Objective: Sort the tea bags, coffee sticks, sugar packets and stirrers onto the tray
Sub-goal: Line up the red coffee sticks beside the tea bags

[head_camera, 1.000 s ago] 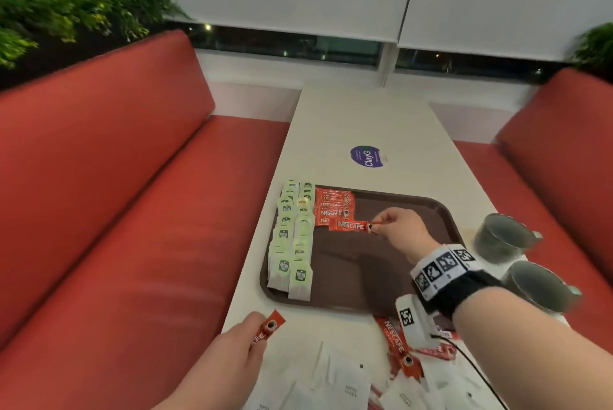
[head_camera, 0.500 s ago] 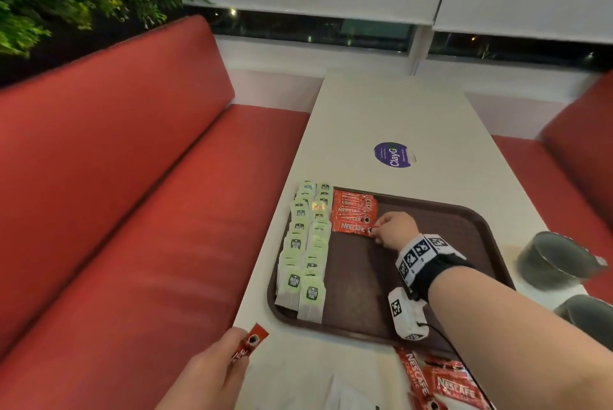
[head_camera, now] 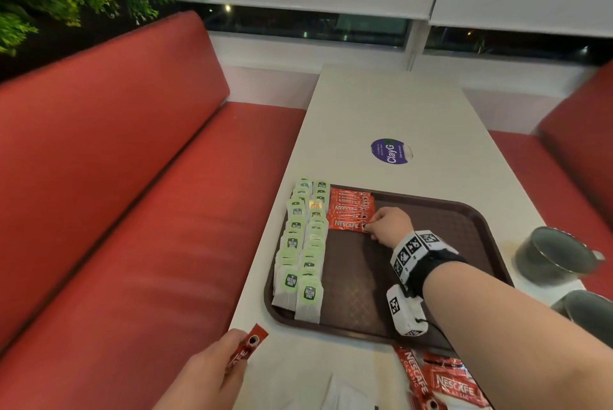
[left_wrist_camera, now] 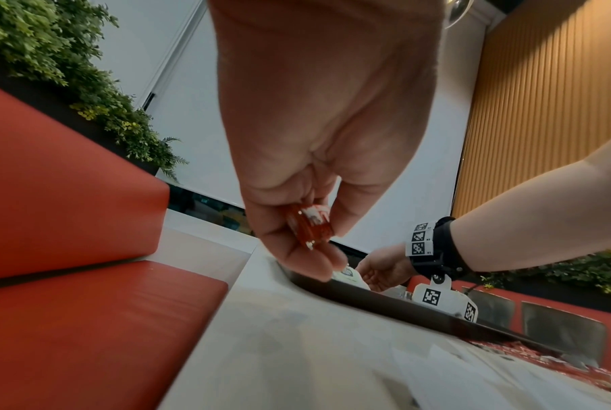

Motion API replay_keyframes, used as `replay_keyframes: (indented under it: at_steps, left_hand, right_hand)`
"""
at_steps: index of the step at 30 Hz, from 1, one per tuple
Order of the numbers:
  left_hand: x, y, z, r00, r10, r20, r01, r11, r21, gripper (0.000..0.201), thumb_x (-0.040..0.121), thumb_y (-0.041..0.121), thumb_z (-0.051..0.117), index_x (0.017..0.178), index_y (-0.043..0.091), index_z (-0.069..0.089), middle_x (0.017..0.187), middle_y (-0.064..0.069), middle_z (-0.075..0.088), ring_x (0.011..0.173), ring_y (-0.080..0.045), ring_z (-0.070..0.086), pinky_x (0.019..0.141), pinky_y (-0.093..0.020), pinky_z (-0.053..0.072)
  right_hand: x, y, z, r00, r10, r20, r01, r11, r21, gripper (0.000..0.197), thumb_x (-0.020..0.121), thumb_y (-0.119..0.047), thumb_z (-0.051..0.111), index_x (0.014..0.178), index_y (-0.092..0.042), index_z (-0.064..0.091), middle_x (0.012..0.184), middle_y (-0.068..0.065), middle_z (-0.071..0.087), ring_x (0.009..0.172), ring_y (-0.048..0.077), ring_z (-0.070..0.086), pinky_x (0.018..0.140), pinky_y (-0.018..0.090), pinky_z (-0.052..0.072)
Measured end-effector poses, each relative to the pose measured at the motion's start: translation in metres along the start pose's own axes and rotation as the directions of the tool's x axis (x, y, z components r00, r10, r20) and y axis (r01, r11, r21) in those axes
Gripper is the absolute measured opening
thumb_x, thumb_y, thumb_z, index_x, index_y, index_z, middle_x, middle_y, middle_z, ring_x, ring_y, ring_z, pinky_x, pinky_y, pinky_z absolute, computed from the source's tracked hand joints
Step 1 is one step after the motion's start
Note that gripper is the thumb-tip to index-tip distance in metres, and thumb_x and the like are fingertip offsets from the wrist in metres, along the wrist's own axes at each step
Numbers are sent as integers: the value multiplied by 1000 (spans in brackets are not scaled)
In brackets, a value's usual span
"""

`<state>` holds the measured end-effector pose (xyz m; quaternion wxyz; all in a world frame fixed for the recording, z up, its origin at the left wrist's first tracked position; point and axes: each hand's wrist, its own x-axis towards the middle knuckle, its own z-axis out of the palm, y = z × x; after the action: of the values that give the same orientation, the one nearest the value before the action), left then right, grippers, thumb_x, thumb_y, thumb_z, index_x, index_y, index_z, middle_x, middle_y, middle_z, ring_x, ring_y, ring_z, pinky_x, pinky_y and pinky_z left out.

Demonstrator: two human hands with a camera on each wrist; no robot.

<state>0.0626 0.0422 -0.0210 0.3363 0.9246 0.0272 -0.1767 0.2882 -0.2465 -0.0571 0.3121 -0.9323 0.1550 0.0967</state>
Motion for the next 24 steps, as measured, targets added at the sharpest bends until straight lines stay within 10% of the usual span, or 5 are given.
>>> replay_keyframes:
  at_steps: [13,24]
  left_hand:
    - [17,49,-24,998,56,5,-51,947,-318,14,93,15,54,85,22,64,72,3,68,44,-8,53,45,-23,43]
    - [35,79,-15,984,173,29,-159,949,-273,11,91,22,59,84,27,65,62,7,66,44,-2,51,47,-14,38]
  right_hand:
    - [-34,-8,-20,980,-141,-139,159,978,133,5,85,-15,63,90,-14,63,93,1,64,90,17,59,74,24,40]
    - [-160,-37,-34,752,-589,298,485,799,356,16,78,-18,77,77,-30,67,63,-18,61,61,-4,53,62,13,43]
